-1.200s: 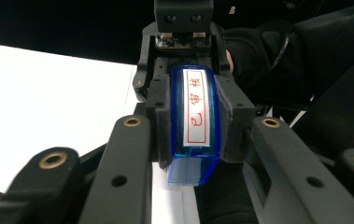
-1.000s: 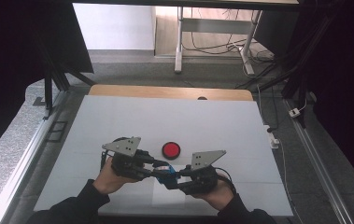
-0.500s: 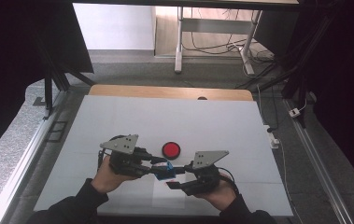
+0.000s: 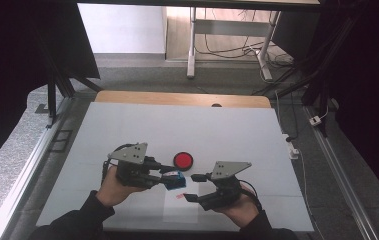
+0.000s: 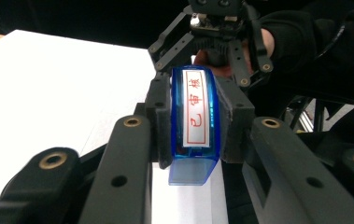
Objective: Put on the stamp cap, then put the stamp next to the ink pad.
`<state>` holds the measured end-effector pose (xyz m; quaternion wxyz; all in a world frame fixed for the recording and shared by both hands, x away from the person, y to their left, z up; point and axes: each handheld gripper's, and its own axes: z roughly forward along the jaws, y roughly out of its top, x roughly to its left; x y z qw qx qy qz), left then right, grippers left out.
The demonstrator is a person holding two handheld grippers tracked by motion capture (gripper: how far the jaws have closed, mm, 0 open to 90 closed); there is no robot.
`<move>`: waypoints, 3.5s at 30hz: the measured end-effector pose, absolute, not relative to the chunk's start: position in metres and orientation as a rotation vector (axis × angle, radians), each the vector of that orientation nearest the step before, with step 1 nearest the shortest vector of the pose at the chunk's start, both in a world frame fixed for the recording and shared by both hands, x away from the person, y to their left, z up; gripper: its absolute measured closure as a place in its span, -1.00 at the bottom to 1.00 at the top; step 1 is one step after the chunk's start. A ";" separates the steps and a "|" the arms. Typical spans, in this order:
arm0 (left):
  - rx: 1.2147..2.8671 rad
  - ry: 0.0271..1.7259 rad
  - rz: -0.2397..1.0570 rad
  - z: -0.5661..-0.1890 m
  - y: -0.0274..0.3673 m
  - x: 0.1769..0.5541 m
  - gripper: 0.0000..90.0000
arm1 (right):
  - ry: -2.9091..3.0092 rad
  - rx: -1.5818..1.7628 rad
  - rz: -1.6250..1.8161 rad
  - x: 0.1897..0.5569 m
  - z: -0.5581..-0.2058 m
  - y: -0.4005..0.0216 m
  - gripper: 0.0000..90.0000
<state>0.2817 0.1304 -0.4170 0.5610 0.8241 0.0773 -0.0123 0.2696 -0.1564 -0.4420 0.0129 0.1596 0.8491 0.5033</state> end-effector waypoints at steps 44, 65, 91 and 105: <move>2.050 0.424 0.167 -0.407 0.148 0.285 0.56 | 2.543 0.783 1.359 0.253 -0.444 -0.198 -0.94; 2.079 0.570 0.222 -0.419 0.166 0.299 0.56 | 2.360 0.988 1.179 0.243 -0.452 -0.235 -1.00; 2.069 0.824 0.279 -0.451 0.202 0.322 0.55 | 2.331 1.111 1.155 0.235 -0.458 -0.263 -1.00; 2.039 0.981 0.307 -0.477 0.223 0.336 0.55 | 2.306 1.132 1.171 0.235 -0.457 -0.266 -1.00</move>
